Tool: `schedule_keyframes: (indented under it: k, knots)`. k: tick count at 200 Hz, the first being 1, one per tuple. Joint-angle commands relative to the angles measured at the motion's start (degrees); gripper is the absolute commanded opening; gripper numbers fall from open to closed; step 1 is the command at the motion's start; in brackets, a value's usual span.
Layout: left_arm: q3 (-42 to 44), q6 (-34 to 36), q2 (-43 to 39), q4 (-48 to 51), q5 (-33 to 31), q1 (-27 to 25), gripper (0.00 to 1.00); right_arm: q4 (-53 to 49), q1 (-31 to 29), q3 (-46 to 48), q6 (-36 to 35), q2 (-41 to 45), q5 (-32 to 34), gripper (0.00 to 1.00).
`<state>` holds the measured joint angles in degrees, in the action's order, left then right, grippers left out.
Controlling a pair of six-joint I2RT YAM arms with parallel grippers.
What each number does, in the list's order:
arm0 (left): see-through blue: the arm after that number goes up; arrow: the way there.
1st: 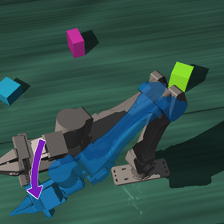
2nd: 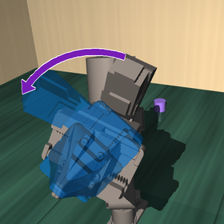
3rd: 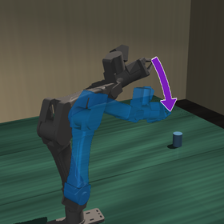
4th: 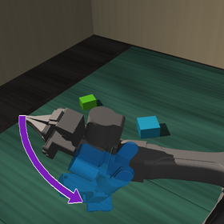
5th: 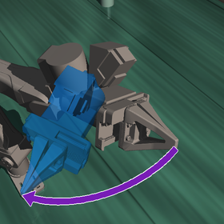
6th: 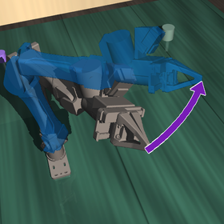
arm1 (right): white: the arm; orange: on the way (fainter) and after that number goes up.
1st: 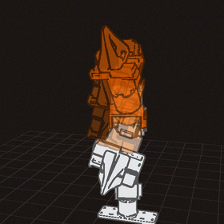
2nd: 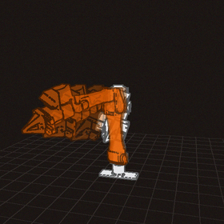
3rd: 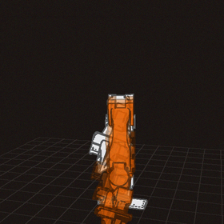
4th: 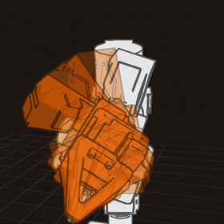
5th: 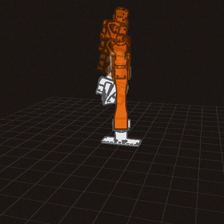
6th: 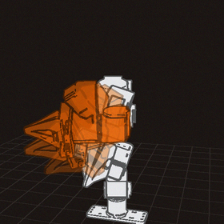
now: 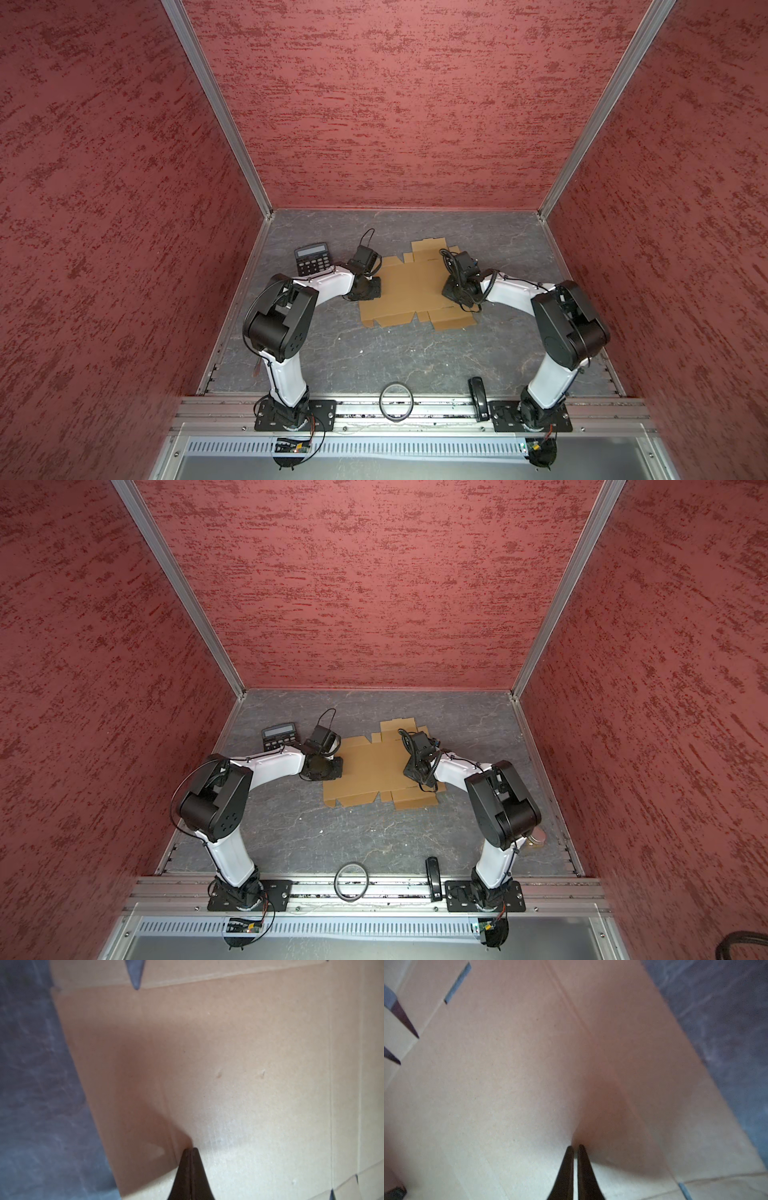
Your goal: Fold the paper box
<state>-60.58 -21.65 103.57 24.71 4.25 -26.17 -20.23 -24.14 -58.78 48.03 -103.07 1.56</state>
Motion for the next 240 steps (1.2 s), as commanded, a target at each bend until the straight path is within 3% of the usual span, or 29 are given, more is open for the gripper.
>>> schedule_keyframes:
  k: [1,70,108,139,175,205,240]
  knots:
    - [3.5,-3.1,-0.2,4.8,1.2,-2.7,0.00,-4.5,1.6,-2.6,-4.5,-5.5,-0.2,0.09]
    - [4.2,-6.1,-3.3,7.3,7.2,-9.0,0.00,-8.5,4.0,-19.5,-14.1,-17.0,-1.9,0.10]
    - [0.4,-4.6,-1.8,8.1,10.3,-13.6,0.00,-8.6,4.7,-28.7,-18.3,-20.8,-6.0,0.12]
    - [-2.3,-6.3,-2.3,7.7,13.3,-14.0,0.00,-10.4,5.2,-34.7,-19.3,-21.5,-5.8,0.15]
    - [-5.6,-6.9,-5.8,10.2,14.3,-8.7,0.01,-10.8,4.9,-30.1,-18.5,-15.0,-5.5,0.18]
    - [-6.4,-1.7,-4.9,11.5,12.8,-3.5,0.00,-10.4,3.3,-21.6,-16.4,-7.5,-3.6,0.18]
    - [-6.4,2.9,-1.2,10.6,10.6,-2.4,0.00,-7.5,2.7,-17.2,-14.7,-4.7,-2.7,0.17]
